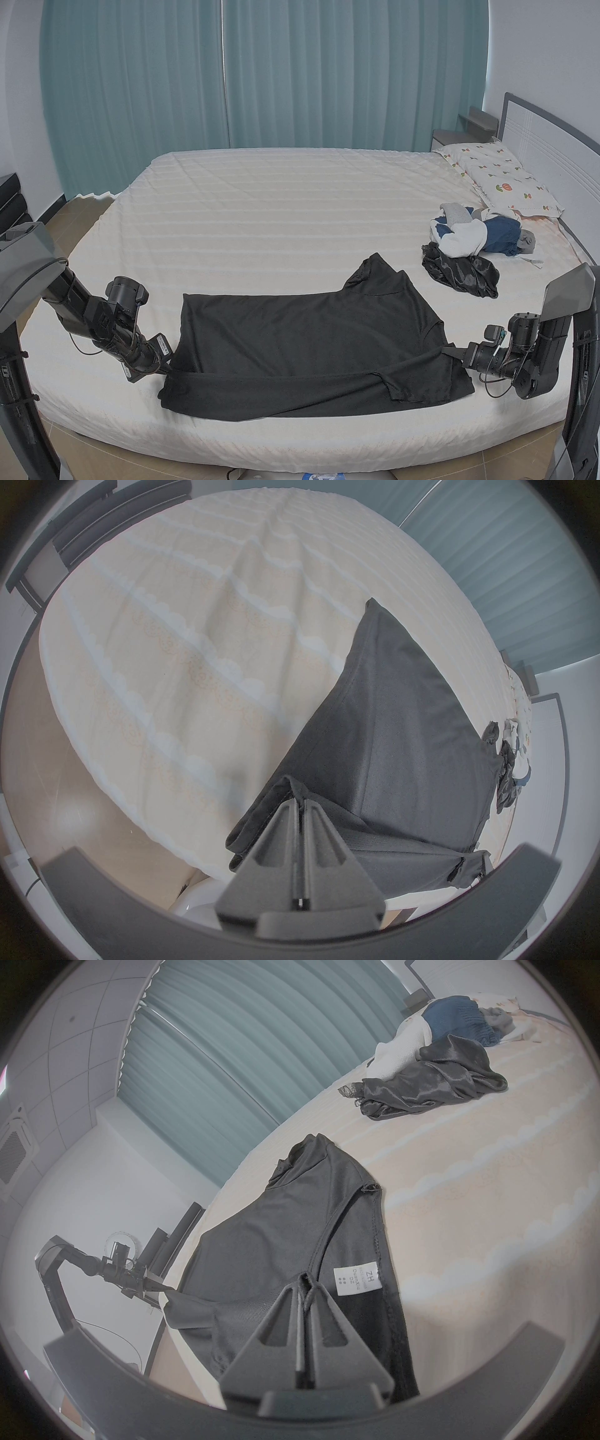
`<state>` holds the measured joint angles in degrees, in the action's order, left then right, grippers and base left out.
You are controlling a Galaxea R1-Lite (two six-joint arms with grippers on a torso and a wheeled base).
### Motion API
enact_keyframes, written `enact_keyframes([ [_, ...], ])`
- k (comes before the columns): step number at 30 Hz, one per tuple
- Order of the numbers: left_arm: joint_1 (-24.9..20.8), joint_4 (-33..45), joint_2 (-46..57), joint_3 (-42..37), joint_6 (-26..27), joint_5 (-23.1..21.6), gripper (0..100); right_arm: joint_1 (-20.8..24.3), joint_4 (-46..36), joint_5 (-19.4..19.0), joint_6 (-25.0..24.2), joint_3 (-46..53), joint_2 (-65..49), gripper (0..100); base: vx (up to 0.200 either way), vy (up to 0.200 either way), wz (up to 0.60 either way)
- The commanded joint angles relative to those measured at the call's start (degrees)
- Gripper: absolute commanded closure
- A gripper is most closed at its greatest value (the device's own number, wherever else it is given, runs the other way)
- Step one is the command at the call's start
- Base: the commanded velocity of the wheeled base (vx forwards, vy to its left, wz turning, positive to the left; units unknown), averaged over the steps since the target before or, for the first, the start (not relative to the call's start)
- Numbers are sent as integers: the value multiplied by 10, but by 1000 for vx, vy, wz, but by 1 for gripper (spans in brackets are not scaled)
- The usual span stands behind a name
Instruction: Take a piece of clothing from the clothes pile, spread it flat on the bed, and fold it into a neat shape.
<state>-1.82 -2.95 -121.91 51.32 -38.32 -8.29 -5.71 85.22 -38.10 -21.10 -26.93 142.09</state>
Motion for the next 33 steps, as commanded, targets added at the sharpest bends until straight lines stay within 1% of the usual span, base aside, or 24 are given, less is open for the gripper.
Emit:
enact_keyframes([
  [1,1,-6,-9,5,-3,0,100,7,4,12,-2,-10,14,100,0,0,0],
  [5,1,-19,-14,6,-15,0,100,10,3,18,-3,-16,16,100,0,0,0],
  [17,-1,-24,-20,10,-20,8,100,17,4,20,-3,-25,31,100,0,0,0],
  [18,-1,-24,-20,10,-23,8,100,17,5,20,-3,-25,33,0,0,0,0],
  [19,-2,-24,-20,11,-25,8,100,17,5,20,-3,-25,34,0,0,0,0],
  [20,-2,-24,-21,11,-25,8,0,17,6,20,-3,-25,35,0,0,0,0],
  [28,-2,-23,-22,13,-26,9,0,9,16,18,-5,-15,29,0,0,0,0],
  [31,0,-23,-18,13,-27,9,0,3,28,18,-18,-6,28,0,0,0,0],
  [33,1,-23,-14,14,-37,9,0,-7,45,18,-54,2,23,0,0,0,0],
])
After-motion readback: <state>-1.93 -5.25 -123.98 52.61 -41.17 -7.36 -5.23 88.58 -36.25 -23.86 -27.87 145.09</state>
